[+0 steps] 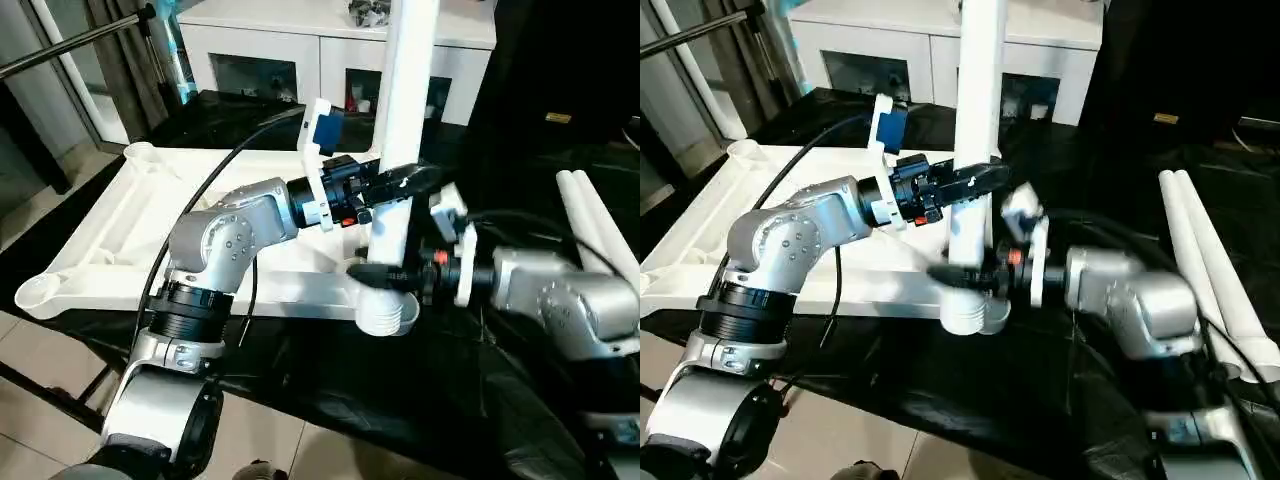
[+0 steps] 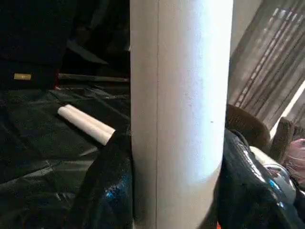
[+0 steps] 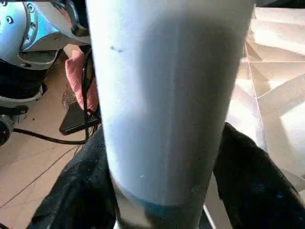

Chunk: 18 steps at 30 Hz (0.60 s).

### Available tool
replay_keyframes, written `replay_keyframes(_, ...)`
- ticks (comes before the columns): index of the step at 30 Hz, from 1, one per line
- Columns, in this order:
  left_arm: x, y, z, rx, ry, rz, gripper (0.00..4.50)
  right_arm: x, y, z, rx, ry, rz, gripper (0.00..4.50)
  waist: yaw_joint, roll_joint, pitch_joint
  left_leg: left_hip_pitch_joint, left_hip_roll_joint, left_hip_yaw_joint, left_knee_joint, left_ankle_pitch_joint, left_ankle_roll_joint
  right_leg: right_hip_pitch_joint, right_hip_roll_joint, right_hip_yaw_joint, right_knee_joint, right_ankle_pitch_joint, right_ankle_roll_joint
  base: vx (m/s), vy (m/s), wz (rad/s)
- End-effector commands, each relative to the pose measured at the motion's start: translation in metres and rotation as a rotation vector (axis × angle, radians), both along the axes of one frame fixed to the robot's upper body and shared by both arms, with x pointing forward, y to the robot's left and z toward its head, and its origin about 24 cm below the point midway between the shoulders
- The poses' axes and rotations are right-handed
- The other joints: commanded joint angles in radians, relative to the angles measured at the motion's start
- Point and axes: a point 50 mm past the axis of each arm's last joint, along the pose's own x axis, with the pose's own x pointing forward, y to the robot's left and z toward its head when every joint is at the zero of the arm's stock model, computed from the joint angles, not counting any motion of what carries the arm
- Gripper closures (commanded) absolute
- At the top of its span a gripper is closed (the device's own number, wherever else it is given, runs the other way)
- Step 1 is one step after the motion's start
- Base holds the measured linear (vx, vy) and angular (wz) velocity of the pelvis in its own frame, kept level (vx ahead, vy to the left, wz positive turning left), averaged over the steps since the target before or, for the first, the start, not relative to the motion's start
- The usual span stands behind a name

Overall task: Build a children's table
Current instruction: Pick table leg

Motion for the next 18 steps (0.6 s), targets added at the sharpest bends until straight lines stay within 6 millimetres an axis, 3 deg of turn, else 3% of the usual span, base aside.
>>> replay_keyframes(1, 0.0, -0.001, 0.001, 0.02, -0.016, -0.021, 2.68, 0.0, -0.008, 0.007, -0.001, -0.018, -0.006, 1.61, 0.001, -0.012, -0.082, 0.024, 0.048, -0.019, -0.058, -0.085, 0.067, 0.061, -0.065, 0.042, -0.062, -0.059, -0.256, 0.0, 0.0, 0.0)
replay_keyframes(5, 0.001, -0.002, 0.002, 0.009, -0.017, -0.02, 2.68, -0.002, -0.009, 0.004, -0.032, -0.01, 0.013, 1.61, -0.001, -0.017, -0.081, 0.023, 0.049, -0.018, -0.059, -0.098, 0.064, 0.062, -0.066, 0.042, -0.064, -0.074, -0.257, 0.0, 0.0, 0.0)
replay_keyframes(10, 0.001, -0.002, 0.002, -0.002, -0.015, -0.01, 2.68, -0.007, -0.008, -0.001, -0.033, 0.014, 0.039, 1.61, 0.0, -0.01, -0.081, 0.024, 0.049, -0.019, -0.058, -0.099, 0.061, 0.061, -0.066, 0.043, -0.066, -0.092, -0.252, 0.0, 0.0, 0.0)
replay_keyframes(16, 0.001, -0.004, 0.001, -0.007, -0.017, -0.01, 2.68, -0.011, -0.007, -0.005, -0.035, 0.033, 0.06, 1.61, -0.001, -0.011, -0.082, 0.023, 0.049, -0.019, -0.058, -0.102, 0.062, 0.061, -0.065, 0.042, -0.065, -0.08, -0.257, 0.0, 0.0, 0.0)
replay_keyframes(17, 0.0, -0.005, 0.001, -0.008, -0.018, -0.011, 2.68, -0.011, -0.007, -0.006, -0.036, 0.034, 0.059, 1.61, 0.0, -0.019, -0.081, 0.023, 0.049, -0.018, -0.058, -0.1, 0.064, 0.062, -0.067, 0.042, -0.064, -0.084, -0.258, 0.0, 0.0, 0.0)
replay_keyframes(18, -0.001, -0.005, 0.001, -0.011, -0.02, -0.015, 2.68, -0.011, -0.007, -0.007, -0.037, 0.037, 0.058, 1.61, 0.0, -0.016, -0.081, 0.023, 0.05, -0.019, -0.058, -0.098, 0.065, 0.061, -0.067, 0.042, -0.065, -0.086, -0.258, 0.0, 0.0, 0.0)
